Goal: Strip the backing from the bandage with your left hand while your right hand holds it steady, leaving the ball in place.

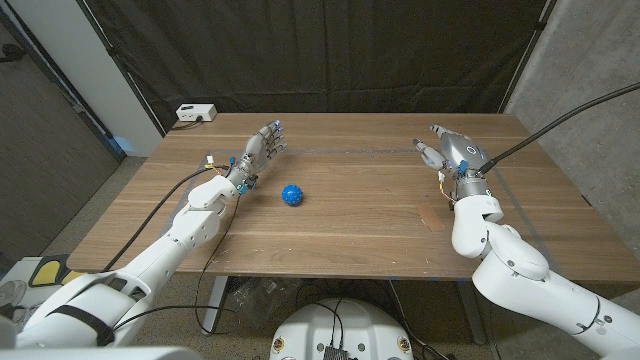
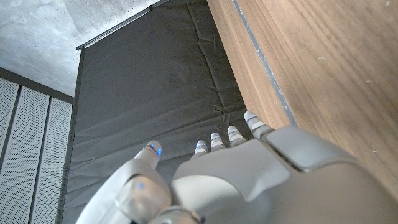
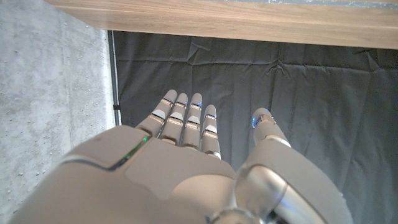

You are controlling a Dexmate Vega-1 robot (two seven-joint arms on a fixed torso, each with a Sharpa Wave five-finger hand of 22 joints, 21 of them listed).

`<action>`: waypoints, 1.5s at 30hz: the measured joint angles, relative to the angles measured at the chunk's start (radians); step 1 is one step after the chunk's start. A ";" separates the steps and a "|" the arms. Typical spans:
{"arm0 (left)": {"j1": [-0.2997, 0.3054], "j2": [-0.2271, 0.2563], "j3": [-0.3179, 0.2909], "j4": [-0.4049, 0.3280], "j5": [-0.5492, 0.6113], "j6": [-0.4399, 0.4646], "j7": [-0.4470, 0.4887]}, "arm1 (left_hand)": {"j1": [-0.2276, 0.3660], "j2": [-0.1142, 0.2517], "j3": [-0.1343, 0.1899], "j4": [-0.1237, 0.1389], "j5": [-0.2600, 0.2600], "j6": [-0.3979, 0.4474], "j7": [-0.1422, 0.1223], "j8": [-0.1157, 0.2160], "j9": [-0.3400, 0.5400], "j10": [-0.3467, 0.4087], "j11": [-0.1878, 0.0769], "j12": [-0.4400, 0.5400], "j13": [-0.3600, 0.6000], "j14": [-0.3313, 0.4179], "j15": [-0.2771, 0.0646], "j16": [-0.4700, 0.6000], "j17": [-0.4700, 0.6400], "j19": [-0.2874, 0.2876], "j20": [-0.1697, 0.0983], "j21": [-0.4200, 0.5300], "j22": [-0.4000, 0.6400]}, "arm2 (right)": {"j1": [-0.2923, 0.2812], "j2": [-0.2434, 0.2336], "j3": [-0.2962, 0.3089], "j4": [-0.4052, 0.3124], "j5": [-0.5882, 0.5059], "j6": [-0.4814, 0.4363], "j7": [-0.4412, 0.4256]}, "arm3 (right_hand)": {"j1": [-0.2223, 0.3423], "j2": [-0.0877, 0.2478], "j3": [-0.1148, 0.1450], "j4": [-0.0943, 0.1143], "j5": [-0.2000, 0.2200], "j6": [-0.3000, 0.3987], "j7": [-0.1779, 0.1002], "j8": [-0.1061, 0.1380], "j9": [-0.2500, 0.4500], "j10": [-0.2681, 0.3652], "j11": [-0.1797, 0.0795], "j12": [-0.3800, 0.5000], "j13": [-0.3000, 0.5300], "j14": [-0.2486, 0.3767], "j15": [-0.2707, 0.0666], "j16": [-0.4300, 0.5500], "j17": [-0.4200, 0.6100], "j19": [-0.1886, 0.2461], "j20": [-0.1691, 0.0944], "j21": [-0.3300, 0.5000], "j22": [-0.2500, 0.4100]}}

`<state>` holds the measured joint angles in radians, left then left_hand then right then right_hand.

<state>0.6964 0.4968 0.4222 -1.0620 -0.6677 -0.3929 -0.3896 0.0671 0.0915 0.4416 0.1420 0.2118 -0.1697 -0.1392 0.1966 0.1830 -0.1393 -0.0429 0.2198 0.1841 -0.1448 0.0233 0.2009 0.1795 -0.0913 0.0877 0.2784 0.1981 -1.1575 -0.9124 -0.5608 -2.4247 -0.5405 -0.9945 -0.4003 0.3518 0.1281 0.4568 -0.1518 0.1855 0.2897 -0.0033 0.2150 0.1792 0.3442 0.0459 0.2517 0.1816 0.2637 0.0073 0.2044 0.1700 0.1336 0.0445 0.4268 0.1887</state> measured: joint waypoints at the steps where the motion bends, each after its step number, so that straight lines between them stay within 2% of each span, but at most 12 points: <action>1: -0.004 -0.002 0.002 0.005 0.001 0.000 -0.004 | 0.000 0.000 0.000 0.000 0.000 0.000 0.000 0.000 0.001 0.000 0.000 0.000 0.000 0.000 0.000 0.000 0.000 0.000 0.000 0.000 0.000 | 0.001 -0.007 -0.007 -0.006 -0.007 -0.012 0.008 | 0.000 0.000 0.000 0.000 0.000 0.000 0.000 0.000 0.000 0.000 0.000 0.000 0.000 0.000 0.000 0.000 0.000 0.000 0.000 0.000 0.000; 4: -0.010 -0.005 0.005 0.012 0.002 -0.001 -0.011 | 0.000 0.000 0.000 0.000 0.000 0.000 0.000 0.000 0.001 0.000 0.000 0.000 0.000 0.000 0.000 0.000 0.000 0.000 0.000 0.000 0.000 | 0.006 -0.030 -0.024 -0.021 -0.022 -0.036 0.030 | 0.000 0.000 0.000 0.000 0.000 0.000 0.000 0.000 0.000 0.000 0.000 0.000 0.000 0.002 -0.002 0.000 0.004 0.004 -0.004 0.000 0.000; 7: -0.016 -0.008 0.008 0.017 0.004 -0.001 -0.016 | 0.000 0.000 0.000 0.000 0.000 0.000 0.000 0.000 0.001 0.000 0.000 0.000 0.000 0.000 0.000 0.000 0.000 0.005 0.005 0.000 0.000 | 0.007 -0.058 -0.036 -0.035 -0.036 -0.055 0.053 | 0.000 0.000 -0.010 0.010 0.000 0.000 0.000 -0.005 0.000 0.000 0.000 0.000 0.000 0.007 -0.007 0.000 0.005 0.005 -0.005 0.000 0.000; 12: -0.021 -0.010 0.013 0.019 0.009 -0.001 -0.020 | 0.011 -0.011 0.000 0.000 0.000 0.000 0.000 0.000 0.001 0.000 0.000 0.000 0.000 0.005 -0.005 0.000 0.000 0.005 0.005 0.000 0.000 | 0.007 -0.114 -0.055 -0.058 -0.057 -0.073 0.093 | -0.059 -0.032 -0.052 0.041 -0.009 0.000 0.000 -0.012 0.005 0.000 0.000 -0.005 0.003 0.015 -0.015 0.000 0.014 0.012 -0.005 0.000 0.004; 15: -0.023 -0.011 0.016 0.019 0.011 0.000 -0.021 | 0.010 -0.010 0.000 0.000 0.000 0.000 0.000 0.000 0.001 0.000 0.000 0.000 0.000 0.005 -0.005 0.000 0.000 0.005 0.005 0.000 0.000 | 0.009 -0.141 -0.063 -0.068 -0.067 -0.084 0.116 | -0.070 -0.041 -0.061 0.050 -0.016 0.000 0.000 -0.012 0.005 0.000 0.000 -0.005 0.004 0.018 -0.018 0.000 0.014 0.016 -0.009 0.000 0.005; 21: -0.022 -0.011 0.019 0.009 0.013 0.003 -0.021 | 0.010 -0.010 0.000 0.000 0.000 0.000 0.000 0.000 0.001 0.000 0.000 0.000 0.000 0.005 -0.005 0.000 0.000 0.005 0.005 0.000 0.000 | 0.012 -0.163 -0.074 -0.080 -0.104 -0.102 0.167 | -0.086 -0.057 -0.075 0.047 -0.015 0.014 -0.007 -0.012 0.005 0.029 -0.007 -0.005 0.004 0.041 -0.035 0.000 0.011 0.029 -0.007 0.000 0.005; 22: -0.021 -0.010 0.019 0.005 0.015 0.006 -0.020 | 0.010 -0.010 0.000 0.000 0.000 0.000 0.000 0.000 0.001 0.000 0.000 0.000 0.000 0.005 -0.005 0.000 0.000 0.005 0.005 0.000 0.000 | 0.017 -0.182 -0.088 -0.089 -0.111 -0.106 0.175 | -0.081 -0.059 -0.074 0.041 -0.011 0.015 -0.007 -0.012 0.005 0.035 -0.010 -0.005 0.004 0.051 -0.037 0.000 0.009 0.030 -0.009 0.000 0.005; 25: -0.013 -0.006 0.020 -0.007 0.017 0.012 -0.012 | 0.010 -0.010 0.000 0.000 0.000 0.000 0.000 0.000 0.001 0.000 0.000 0.000 0.000 0.005 -0.005 0.000 0.000 0.005 0.005 0.000 0.000 | 0.025 -0.195 -0.106 -0.093 -0.132 -0.120 0.199 | -0.049 -0.049 -0.066 0.021 -0.008 0.047 -0.007 -0.006 0.005 0.056 -0.012 -0.005 0.004 0.068 -0.050 0.000 0.006 0.045 -0.009 0.000 0.005; 34: 0.015 0.014 0.018 -0.056 0.019 0.028 0.016 | 0.001 -0.001 0.000 0.000 0.000 0.000 0.000 0.000 0.001 0.000 0.000 0.000 0.000 0.011 0.000 0.000 0.000 0.001 0.009 0.000 0.000 | 0.060 -0.203 -0.156 -0.087 -0.195 -0.162 0.296 | -0.029 -0.029 -0.058 0.014 -0.008 0.111 -0.007 0.008 0.005 0.120 -0.013 0.015 0.007 0.152 -0.052 0.019 0.009 0.076 -0.019 0.014 0.005; 39: 0.024 0.022 0.015 -0.072 0.019 0.031 0.021 | 0.001 -0.001 0.000 0.000 0.000 0.004 -0.004 0.000 0.001 0.004 0.004 0.000 0.000 0.011 0.000 0.000 0.000 0.001 0.009 0.000 0.000 | 0.078 -0.203 -0.178 -0.081 -0.234 -0.192 0.368 | -0.026 -0.026 -0.058 0.014 -0.008 0.104 -0.009 0.002 0.005 0.106 -0.018 0.006 0.007 0.141 -0.053 0.012 0.014 0.080 -0.016 0.014 0.009; 41: 0.026 0.023 0.015 -0.076 0.019 0.035 0.027 | 0.001 -0.001 0.000 0.000 0.000 0.006 -0.005 0.000 0.001 0.004 0.004 0.000 0.000 0.011 0.000 0.000 0.000 0.001 0.009 0.000 0.000 | 0.109 -0.201 -0.215 -0.073 -0.248 -0.202 0.394 | -0.026 -0.026 -0.058 0.014 -0.008 0.099 -0.008 -0.001 0.005 0.103 -0.018 0.006 0.007 0.137 -0.052 0.008 0.014 0.080 -0.016 0.014 0.009; 45: 0.028 0.024 0.015 -0.081 0.019 0.037 0.028 | 0.008 -0.008 0.000 0.000 0.000 0.006 -0.005 0.000 0.001 0.004 0.004 0.000 0.000 0.011 0.000 0.000 0.000 0.001 0.009 0.000 0.000 | 0.133 -0.198 -0.243 -0.068 -0.284 -0.226 0.454 | -0.026 -0.026 -0.058 0.014 -0.008 0.099 -0.008 -0.001 0.005 0.103 -0.018 0.006 0.007 0.137 -0.052 0.008 0.014 0.080 -0.016 0.014 0.009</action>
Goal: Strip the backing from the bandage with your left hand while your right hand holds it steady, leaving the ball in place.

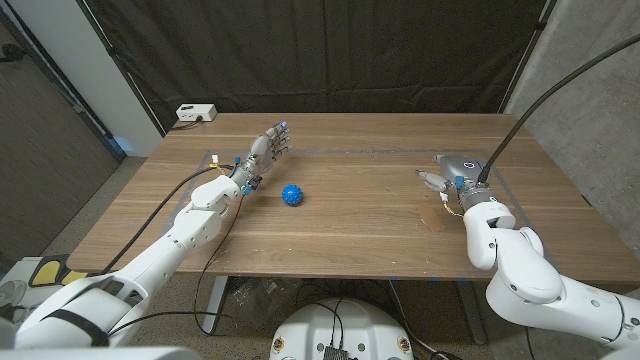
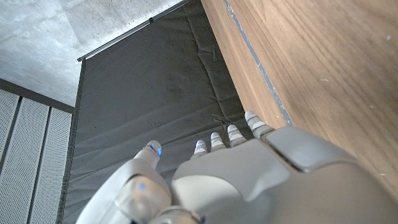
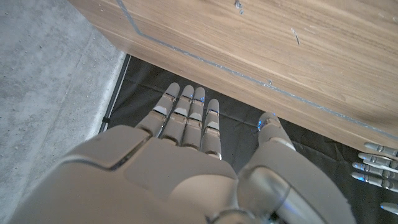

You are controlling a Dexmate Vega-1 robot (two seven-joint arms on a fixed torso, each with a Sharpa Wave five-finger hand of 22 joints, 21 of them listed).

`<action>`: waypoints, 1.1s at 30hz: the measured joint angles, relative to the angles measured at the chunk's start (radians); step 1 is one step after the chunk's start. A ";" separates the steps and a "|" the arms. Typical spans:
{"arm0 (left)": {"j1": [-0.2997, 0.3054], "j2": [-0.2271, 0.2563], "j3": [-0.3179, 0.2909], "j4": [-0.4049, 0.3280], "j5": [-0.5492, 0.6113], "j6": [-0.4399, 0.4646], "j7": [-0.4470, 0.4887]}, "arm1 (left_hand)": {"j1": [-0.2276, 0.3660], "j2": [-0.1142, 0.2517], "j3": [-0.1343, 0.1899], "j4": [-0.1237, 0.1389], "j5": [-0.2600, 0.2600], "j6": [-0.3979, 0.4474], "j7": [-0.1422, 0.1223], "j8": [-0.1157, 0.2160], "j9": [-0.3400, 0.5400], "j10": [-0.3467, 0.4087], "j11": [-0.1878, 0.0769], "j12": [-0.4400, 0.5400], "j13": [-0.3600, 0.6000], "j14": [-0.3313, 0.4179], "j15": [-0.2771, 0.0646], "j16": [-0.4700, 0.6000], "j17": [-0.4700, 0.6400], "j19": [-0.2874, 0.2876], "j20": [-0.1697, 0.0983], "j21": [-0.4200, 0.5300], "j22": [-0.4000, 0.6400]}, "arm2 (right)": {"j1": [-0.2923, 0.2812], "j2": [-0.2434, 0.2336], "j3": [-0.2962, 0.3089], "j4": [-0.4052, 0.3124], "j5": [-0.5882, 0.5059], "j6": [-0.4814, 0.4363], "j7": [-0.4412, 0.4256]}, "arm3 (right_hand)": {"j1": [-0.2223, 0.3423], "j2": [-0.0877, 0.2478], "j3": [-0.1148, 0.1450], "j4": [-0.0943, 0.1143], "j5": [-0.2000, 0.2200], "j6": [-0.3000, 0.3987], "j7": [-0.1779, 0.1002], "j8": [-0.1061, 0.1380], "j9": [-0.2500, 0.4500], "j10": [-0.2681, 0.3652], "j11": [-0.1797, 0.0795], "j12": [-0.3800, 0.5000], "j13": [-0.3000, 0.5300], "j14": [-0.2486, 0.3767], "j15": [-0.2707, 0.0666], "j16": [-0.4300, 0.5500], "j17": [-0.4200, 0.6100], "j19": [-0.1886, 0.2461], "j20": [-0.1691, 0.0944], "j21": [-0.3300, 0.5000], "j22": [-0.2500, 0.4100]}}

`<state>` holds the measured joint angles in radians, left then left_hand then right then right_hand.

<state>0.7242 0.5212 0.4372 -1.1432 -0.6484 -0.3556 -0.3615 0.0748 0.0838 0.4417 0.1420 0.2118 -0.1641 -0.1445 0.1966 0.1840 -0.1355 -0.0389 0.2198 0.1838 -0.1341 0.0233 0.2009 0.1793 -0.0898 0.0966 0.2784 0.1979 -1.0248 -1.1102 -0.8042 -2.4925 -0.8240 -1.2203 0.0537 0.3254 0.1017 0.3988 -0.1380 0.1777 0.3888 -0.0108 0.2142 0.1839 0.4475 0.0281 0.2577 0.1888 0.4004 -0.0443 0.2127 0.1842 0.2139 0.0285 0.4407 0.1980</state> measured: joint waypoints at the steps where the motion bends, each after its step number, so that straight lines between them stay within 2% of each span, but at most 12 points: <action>1: 0.000 0.000 0.000 0.000 0.000 0.000 0.000 | 0.004 -0.004 0.000 0.000 0.000 0.000 0.000 0.000 0.000 0.000 0.000 0.000 0.000 0.000 0.000 0.000 0.000 0.000 0.000 0.000 0.000 | 0.005 0.001 -0.007 0.001 -0.006 -0.005 0.011 | 0.000 0.000 0.000 0.000 0.000 0.000 0.000 0.000 0.000 0.000 0.000 0.000 0.000 0.000 0.000 0.000 0.000 0.000 0.000 0.000 0.000; 16: -0.012 -0.004 0.007 0.008 0.003 0.002 -0.007 | 0.007 -0.001 0.000 0.000 0.000 0.004 0.004 0.000 0.000 0.000 0.000 -0.007 0.000 0.000 0.000 -0.006 0.000 0.000 0.000 0.000 0.000 | 0.098 0.018 -0.122 0.023 -0.158 -0.087 0.249 | 0.011 0.000 0.000 0.000 0.000 0.000 0.000 0.000 0.000 0.001 -0.001 0.000 0.000 0.008 0.000 0.000 0.000 0.000 0.000 0.000 0.000; 20: -0.015 -0.006 0.008 0.011 0.003 0.002 -0.010 | 0.007 -0.001 0.000 0.000 0.000 0.004 0.004 0.000 0.000 0.000 0.000 -0.007 0.000 0.000 0.000 -0.006 0.000 0.000 0.000 0.000 0.000 | 0.114 0.025 -0.138 0.032 -0.191 -0.098 0.303 | 0.015 0.004 0.000 0.000 0.000 0.003 -0.002 0.000 0.000 0.006 0.001 0.000 0.000 0.008 0.000 0.000 0.000 0.004 -0.004 0.000 0.000; 26: -0.017 -0.006 0.009 0.013 0.004 0.003 -0.012 | 0.005 0.016 0.000 0.000 0.000 0.004 0.004 0.000 0.000 0.000 0.000 -0.007 0.000 0.000 0.000 -0.006 0.000 0.000 0.000 0.000 0.000 | 0.144 0.043 -0.162 0.057 -0.271 -0.107 0.442 | 0.015 0.004 0.003 0.003 0.000 0.006 -0.005 0.000 0.000 0.006 0.001 0.000 0.000 0.008 0.000 0.000 0.005 0.005 -0.005 0.000 0.000; 33: -0.017 -0.005 0.009 0.013 0.004 0.005 -0.012 | 0.005 0.015 0.000 0.000 0.000 0.004 0.004 0.000 0.000 0.000 0.000 -0.007 0.000 0.000 0.000 -0.006 0.000 0.000 0.000 0.000 0.000 | 0.149 0.073 -0.157 0.091 -0.341 -0.094 0.561 | 0.010 0.008 0.001 0.010 -0.001 0.008 -0.003 0.001 0.000 0.011 0.007 0.000 0.000 0.010 -0.002 0.000 0.005 0.011 -0.011 0.000 0.000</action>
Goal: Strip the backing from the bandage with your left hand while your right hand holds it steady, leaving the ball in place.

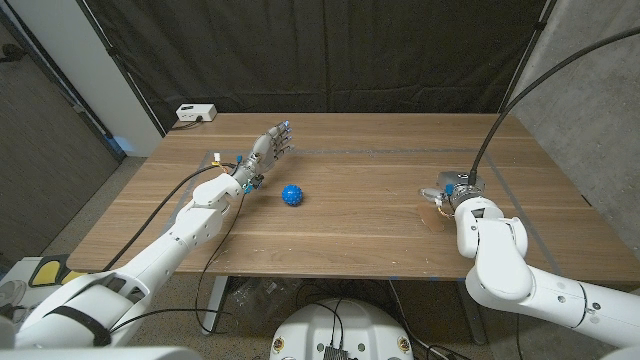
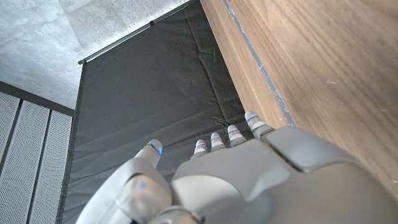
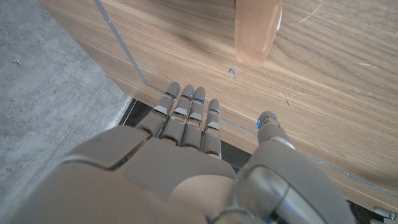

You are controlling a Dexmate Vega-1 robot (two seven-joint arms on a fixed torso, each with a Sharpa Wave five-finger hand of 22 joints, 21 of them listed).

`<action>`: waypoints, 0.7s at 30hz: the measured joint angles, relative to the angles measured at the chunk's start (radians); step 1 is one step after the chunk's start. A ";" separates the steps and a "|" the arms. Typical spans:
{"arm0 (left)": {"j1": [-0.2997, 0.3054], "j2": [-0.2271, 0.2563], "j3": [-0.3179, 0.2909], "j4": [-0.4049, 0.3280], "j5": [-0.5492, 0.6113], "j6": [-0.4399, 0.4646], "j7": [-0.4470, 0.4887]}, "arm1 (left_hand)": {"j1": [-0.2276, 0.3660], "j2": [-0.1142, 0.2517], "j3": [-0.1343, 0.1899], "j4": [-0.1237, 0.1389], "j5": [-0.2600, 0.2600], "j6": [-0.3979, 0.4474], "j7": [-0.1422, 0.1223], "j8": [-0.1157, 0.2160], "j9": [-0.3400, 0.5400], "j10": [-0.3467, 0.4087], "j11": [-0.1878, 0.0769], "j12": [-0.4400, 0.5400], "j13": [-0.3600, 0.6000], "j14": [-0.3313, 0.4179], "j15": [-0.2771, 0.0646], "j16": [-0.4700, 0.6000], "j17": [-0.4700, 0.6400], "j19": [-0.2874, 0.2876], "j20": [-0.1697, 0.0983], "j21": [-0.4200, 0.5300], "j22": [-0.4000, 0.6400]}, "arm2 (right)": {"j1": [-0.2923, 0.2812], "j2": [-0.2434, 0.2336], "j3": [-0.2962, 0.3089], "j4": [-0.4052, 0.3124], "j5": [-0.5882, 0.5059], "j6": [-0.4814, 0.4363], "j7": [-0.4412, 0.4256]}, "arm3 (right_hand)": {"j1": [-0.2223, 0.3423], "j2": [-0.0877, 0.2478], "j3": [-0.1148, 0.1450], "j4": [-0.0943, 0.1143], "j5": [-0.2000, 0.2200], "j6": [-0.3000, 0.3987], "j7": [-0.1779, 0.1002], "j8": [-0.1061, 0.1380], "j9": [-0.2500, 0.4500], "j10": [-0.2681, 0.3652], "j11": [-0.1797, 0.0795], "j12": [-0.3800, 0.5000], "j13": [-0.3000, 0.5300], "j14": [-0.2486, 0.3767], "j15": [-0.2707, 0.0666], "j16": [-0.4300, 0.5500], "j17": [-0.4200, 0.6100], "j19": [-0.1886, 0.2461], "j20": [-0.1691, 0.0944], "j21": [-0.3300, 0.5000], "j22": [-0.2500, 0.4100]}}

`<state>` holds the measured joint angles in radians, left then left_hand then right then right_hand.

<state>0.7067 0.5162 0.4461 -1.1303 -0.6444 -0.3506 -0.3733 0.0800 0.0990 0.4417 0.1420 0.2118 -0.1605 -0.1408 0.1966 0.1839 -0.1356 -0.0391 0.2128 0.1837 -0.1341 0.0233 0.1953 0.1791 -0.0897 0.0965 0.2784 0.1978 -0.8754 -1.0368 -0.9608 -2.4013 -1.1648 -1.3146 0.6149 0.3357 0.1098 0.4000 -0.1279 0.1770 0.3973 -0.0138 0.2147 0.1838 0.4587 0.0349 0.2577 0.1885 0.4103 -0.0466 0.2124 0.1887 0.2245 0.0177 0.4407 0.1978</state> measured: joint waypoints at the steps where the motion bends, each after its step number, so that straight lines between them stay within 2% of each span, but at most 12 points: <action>1: 0.000 0.000 0.000 0.000 0.000 0.000 0.000 | 0.000 0.000 0.000 0.000 0.000 0.000 0.000 0.000 0.000 0.000 0.000 0.000 0.000 0.000 0.000 0.000 0.000 0.000 0.000 0.000 0.000 | -0.002 0.006 0.006 0.006 -0.004 0.002 0.006 | 0.000 0.000 0.000 0.000 0.000 0.001 0.001 0.000 0.000 0.002 -0.002 0.000 0.000 0.005 0.002 0.000 0.000 0.000 0.000 0.000 0.000; 13: -0.002 0.000 0.000 0.003 0.000 0.002 -0.001 | 0.006 -0.009 -0.003 -0.003 0.000 0.000 0.000 0.000 0.000 0.000 0.000 0.000 0.000 0.000 0.000 0.000 0.000 0.000 0.000 0.000 0.000 | -0.045 0.067 0.074 0.057 -0.097 0.065 0.131 | -0.016 -0.016 -0.015 0.015 0.000 0.034 0.009 0.000 0.000 0.044 0.003 0.000 0.000 0.051 0.000 0.003 0.000 0.022 0.004 0.007 0.000; 16: -0.003 0.000 0.001 0.003 0.000 0.002 -0.002 | 0.006 -0.009 -0.003 -0.003 0.000 0.000 0.000 0.000 0.000 0.000 0.000 0.000 0.000 0.000 0.000 0.000 0.000 0.000 0.000 0.000 0.000 | -0.061 0.090 0.096 0.074 -0.126 0.084 0.151 | -0.016 -0.016 -0.011 0.011 0.000 0.059 0.008 0.004 0.000 0.082 0.005 0.012 0.000 0.090 0.000 0.013 0.000 0.030 -0.005 0.015 0.000; 17: -0.004 0.000 0.001 0.004 0.000 0.003 -0.002 | 0.006 -0.009 -0.003 -0.003 0.000 0.000 0.000 0.000 0.000 0.000 0.000 0.000 0.000 0.000 0.000 0.000 0.000 0.000 0.000 0.000 0.000 | -0.075 0.109 0.113 0.087 -0.140 0.093 0.156 | -0.012 -0.012 -0.006 0.006 0.000 0.069 0.006 0.004 0.000 0.098 0.004 0.017 0.001 0.110 -0.001 0.019 0.000 0.038 -0.005 0.015 0.000; 19: -0.004 0.000 0.001 0.004 0.000 0.004 -0.002 | 0.006 -0.009 -0.003 -0.003 0.000 0.000 0.000 0.000 0.000 0.000 0.000 0.000 0.000 0.000 0.000 0.000 0.000 0.000 0.000 0.000 0.000 | -0.082 0.119 0.119 0.093 -0.162 0.101 0.161 | 0.001 0.000 -0.001 0.001 0.000 0.092 0.005 0.011 0.000 0.133 0.002 0.027 0.005 0.146 -0.003 0.030 0.001 0.043 -0.007 0.023 0.000; 21: -0.005 0.000 0.001 0.005 0.000 0.005 -0.002 | 0.006 -0.009 -0.003 -0.003 0.000 0.000 0.000 0.000 0.000 0.000 0.000 0.000 0.000 0.000 0.000 0.000 0.000 0.000 0.000 0.000 0.000 | -0.105 0.153 0.140 0.113 -0.200 0.116 0.162 | 0.014 -0.003 -0.004 -0.002 0.000 0.116 0.002 0.018 0.000 0.168 -0.006 0.037 0.007 0.181 -0.006 0.043 0.008 0.043 -0.007 0.023 0.000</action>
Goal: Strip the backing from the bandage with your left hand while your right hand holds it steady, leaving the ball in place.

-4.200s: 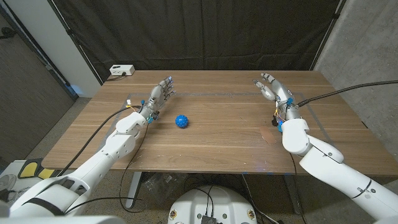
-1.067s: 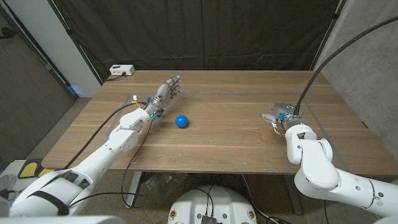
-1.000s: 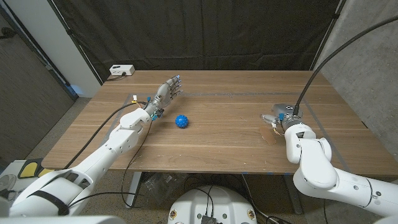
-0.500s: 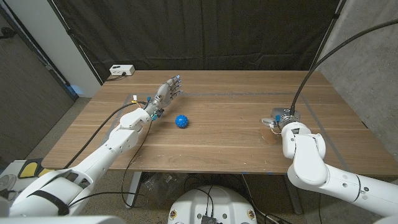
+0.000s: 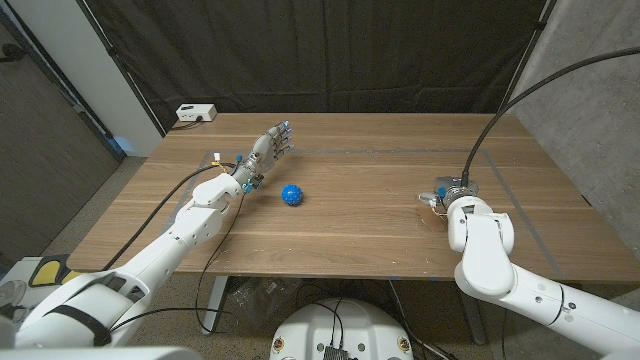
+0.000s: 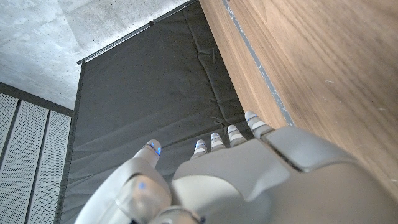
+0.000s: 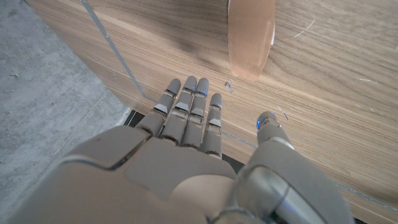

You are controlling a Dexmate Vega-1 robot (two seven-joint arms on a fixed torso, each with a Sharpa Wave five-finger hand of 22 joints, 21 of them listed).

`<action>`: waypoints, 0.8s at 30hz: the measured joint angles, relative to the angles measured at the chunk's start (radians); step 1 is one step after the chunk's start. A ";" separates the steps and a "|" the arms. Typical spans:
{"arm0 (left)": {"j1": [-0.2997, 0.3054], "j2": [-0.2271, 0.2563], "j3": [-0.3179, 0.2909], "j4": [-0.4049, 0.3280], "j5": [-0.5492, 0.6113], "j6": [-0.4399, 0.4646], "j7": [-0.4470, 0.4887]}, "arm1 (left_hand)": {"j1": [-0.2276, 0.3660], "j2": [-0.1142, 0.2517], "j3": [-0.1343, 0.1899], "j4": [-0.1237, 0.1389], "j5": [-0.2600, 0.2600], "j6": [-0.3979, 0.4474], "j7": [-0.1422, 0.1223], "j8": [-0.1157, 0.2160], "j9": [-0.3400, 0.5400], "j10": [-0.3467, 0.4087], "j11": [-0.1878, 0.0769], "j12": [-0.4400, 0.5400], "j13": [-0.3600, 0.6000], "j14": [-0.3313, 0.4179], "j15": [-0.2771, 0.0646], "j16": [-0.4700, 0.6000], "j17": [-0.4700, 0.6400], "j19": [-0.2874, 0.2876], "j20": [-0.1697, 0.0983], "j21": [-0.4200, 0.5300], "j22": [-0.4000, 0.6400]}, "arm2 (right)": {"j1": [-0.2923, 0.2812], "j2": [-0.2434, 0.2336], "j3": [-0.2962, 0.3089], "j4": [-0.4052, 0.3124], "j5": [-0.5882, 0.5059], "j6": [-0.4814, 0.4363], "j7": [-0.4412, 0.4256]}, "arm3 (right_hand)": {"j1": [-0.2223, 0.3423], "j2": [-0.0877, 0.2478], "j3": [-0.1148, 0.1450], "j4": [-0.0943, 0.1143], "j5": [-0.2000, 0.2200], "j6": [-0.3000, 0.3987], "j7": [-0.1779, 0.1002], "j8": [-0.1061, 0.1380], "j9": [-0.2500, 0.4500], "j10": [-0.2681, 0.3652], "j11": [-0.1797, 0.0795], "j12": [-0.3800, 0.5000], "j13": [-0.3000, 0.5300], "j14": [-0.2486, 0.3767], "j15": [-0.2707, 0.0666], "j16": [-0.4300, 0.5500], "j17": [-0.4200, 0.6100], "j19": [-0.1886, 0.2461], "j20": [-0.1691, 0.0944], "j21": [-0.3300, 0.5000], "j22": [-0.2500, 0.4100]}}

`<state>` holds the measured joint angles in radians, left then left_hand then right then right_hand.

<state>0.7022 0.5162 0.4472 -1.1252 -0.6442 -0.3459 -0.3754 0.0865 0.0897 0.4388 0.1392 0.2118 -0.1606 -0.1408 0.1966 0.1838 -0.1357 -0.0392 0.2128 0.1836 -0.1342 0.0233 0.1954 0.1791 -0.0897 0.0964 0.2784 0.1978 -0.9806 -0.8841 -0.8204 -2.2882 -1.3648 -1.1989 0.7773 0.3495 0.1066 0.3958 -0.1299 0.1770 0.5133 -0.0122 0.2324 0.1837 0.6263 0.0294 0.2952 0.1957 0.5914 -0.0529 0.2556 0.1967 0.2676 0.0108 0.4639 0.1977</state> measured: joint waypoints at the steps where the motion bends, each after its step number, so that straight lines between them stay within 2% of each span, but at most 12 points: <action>1: 0.000 0.000 0.000 0.000 0.000 0.000 0.000 | 0.000 0.000 0.000 0.000 0.000 0.000 0.000 0.000 0.000 0.000 0.000 0.000 0.000 0.000 0.000 0.000 0.000 0.000 0.000 0.000 0.000 | -0.004 0.007 0.004 0.004 -0.006 0.003 0.000 | 0.003 -0.003 -0.003 -0.003 0.000 0.009 0.001 0.001 0.000 0.011 -0.003 0.001 0.002 0.011 -0.003 0.004 0.003 0.000 0.000 0.000 0.000; 6: -0.003 -0.002 0.002 0.004 0.000 0.002 -0.003 | 0.000 0.000 0.000 0.000 0.000 0.000 0.000 0.000 0.000 0.000 0.000 0.000 0.000 0.000 0.000 -0.007 0.000 0.000 0.000 0.000 0.000 | -0.050 0.074 0.048 0.035 -0.075 0.053 -0.007 | 0.008 0.000 -0.004 -0.012 0.000 0.023 -0.005 0.001 0.000 0.027 -0.007 0.009 0.003 0.031 -0.006 0.012 0.011 0.000 0.000 0.000 0.000; 10: -0.005 -0.003 0.002 0.009 0.000 0.002 -0.003 | 0.000 0.000 0.000 0.000 0.000 0.000 0.000 0.000 0.000 0.000 0.000 -0.004 0.000 0.000 0.000 -0.007 0.000 0.000 0.000 0.000 0.000 | -0.050 0.074 0.048 0.035 -0.115 0.092 -0.017 | 0.013 -0.005 -0.004 -0.012 0.000 0.023 -0.005 0.001 0.000 0.035 -0.009 0.009 0.007 0.031 -0.006 0.018 0.015 0.000 0.000 0.000 0.000; 14: -0.007 -0.004 0.002 0.012 0.000 0.002 -0.003 | 0.000 0.000 0.000 0.000 0.000 0.000 0.000 0.000 0.000 0.000 0.000 -0.004 0.000 0.000 0.000 -0.007 0.000 0.000 0.000 0.000 0.000 | -0.050 0.074 0.048 0.035 -0.162 0.129 -0.019 | 0.022 -0.028 -0.016 -0.025 0.000 0.027 -0.009 0.001 0.004 0.045 -0.014 0.009 0.011 0.042 -0.006 0.019 0.020 0.004 0.004 0.000 0.000; 17: -0.009 -0.005 0.002 0.016 0.000 0.002 -0.003 | 0.000 0.000 0.000 0.000 0.000 0.000 0.000 0.000 0.000 0.000 0.000 -0.004 0.000 0.000 0.000 -0.007 0.000 0.000 0.000 0.000 0.000 | -0.050 0.074 0.048 0.035 -0.204 0.156 -0.018 | 0.021 -0.040 -0.026 -0.026 0.000 0.035 -0.010 0.007 0.005 0.049 -0.018 0.009 0.012 0.042 -0.006 0.026 0.022 0.007 0.007 0.001 0.000; 18: -0.010 -0.005 0.002 0.018 0.000 0.004 -0.008 | 0.000 0.000 0.000 0.000 0.000 0.000 0.000 0.000 0.000 0.000 0.000 -0.004 0.000 0.000 0.000 -0.007 0.000 0.000 0.000 0.000 0.000 | -0.135 0.227 0.141 0.104 -0.215 0.163 -0.017 | 0.027 -0.045 -0.026 -0.026 0.000 0.041 -0.012 0.009 0.005 0.050 -0.019 0.009 0.012 0.048 -0.007 0.026 0.024 0.007 0.007 0.005 0.000; 20: -0.011 -0.006 0.002 0.020 0.000 0.004 -0.008 | 0.000 0.000 0.000 0.000 0.000 0.000 0.000 0.000 0.000 0.000 0.000 -0.004 0.000 0.000 0.000 -0.007 0.000 0.000 0.000 0.000 0.000 | -0.135 0.227 0.141 0.104 -0.243 0.181 -0.012 | 0.030 -0.049 -0.029 -0.029 0.005 0.041 -0.012 0.009 0.005 0.054 -0.023 0.015 0.016 0.053 -0.006 0.031 0.024 0.014 0.014 0.007 0.000; 22: -0.013 -0.008 0.002 0.025 -0.001 0.004 -0.011 | 0.000 0.000 0.000 0.000 0.000 0.000 0.000 0.000 0.000 0.000 0.000 -0.004 0.000 0.000 0.000 -0.007 0.000 0.000 0.000 0.000 0.000 | -0.161 0.283 0.159 0.120 -0.283 0.207 -0.003 | 0.039 -0.058 -0.035 -0.034 0.005 0.045 -0.016 0.009 0.005 0.057 -0.026 0.017 0.016 0.056 -0.010 0.033 0.028 0.018 0.010 0.007 0.000; 24: -0.014 -0.009 0.002 0.028 -0.001 0.004 -0.013 | 0.000 0.000 0.000 0.000 0.000 0.000 0.000 0.000 0.000 0.000 0.000 -0.004 0.000 0.000 0.000 -0.007 0.000 0.000 0.000 -0.005 0.000 | -0.169 0.302 0.180 0.138 -0.318 0.228 0.004 | 0.046 -0.065 -0.035 -0.034 0.005 0.046 -0.018 0.009 0.005 0.062 -0.031 0.017 0.016 0.065 -0.008 0.039 0.029 0.027 0.010 0.011 0.000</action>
<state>0.6886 0.5074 0.4496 -1.0977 -0.6456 -0.3419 -0.3882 0.0865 0.0898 0.4389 0.1392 0.2118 -0.1607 -0.1408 0.1966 0.1838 -0.1357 -0.0392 0.2084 0.1836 -0.1342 0.0232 0.1880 0.1791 -0.0897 0.0964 0.2735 0.1977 -1.1495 -0.5820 -0.6403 -2.1498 -1.6828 -0.9713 0.7813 0.3954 0.0420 0.3612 -0.1640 0.1817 0.5595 -0.0301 0.2413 0.1887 0.6880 -0.0013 0.3119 0.2120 0.6566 -0.0609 0.2949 0.2258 0.2949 0.0204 0.4744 0.1976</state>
